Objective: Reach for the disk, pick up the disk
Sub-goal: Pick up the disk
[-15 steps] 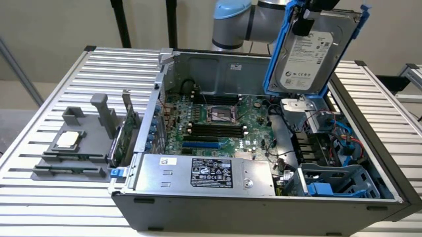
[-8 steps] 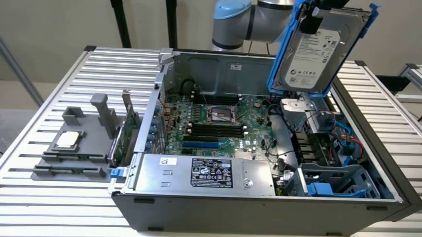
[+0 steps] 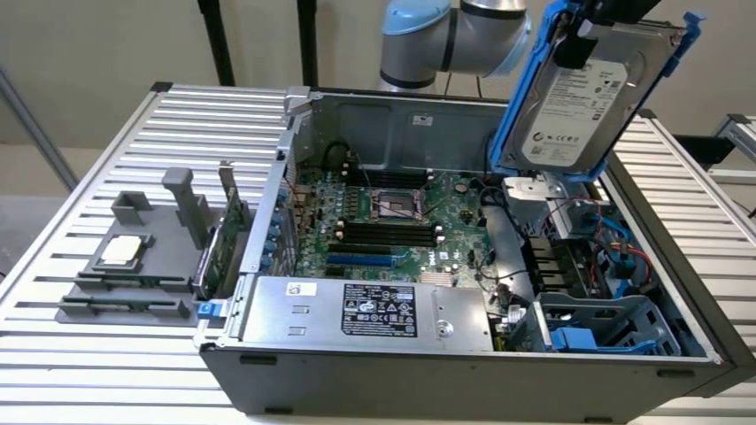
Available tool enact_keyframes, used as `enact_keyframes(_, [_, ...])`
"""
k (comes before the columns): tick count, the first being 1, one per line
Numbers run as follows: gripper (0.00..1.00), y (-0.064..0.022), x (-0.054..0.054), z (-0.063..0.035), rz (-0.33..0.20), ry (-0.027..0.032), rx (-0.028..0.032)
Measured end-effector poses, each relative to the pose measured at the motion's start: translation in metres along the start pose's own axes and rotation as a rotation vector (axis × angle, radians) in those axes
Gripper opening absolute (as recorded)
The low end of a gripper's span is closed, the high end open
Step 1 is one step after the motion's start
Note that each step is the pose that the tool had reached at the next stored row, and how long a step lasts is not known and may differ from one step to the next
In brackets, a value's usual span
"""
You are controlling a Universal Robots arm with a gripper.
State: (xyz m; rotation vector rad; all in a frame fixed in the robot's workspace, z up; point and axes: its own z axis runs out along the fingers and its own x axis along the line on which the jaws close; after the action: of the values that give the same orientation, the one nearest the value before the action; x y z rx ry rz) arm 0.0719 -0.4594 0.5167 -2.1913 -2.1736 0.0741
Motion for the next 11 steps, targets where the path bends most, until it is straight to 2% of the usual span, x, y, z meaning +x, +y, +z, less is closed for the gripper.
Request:
enact_keyframes(6, [0.33,0.0053,-0.020,-0.0005,0.000,0.0054,0.0000])
enact_keyframes(11, [0.33,0.0113,-0.035,-0.0010,-0.001,0.0136,0.0001])
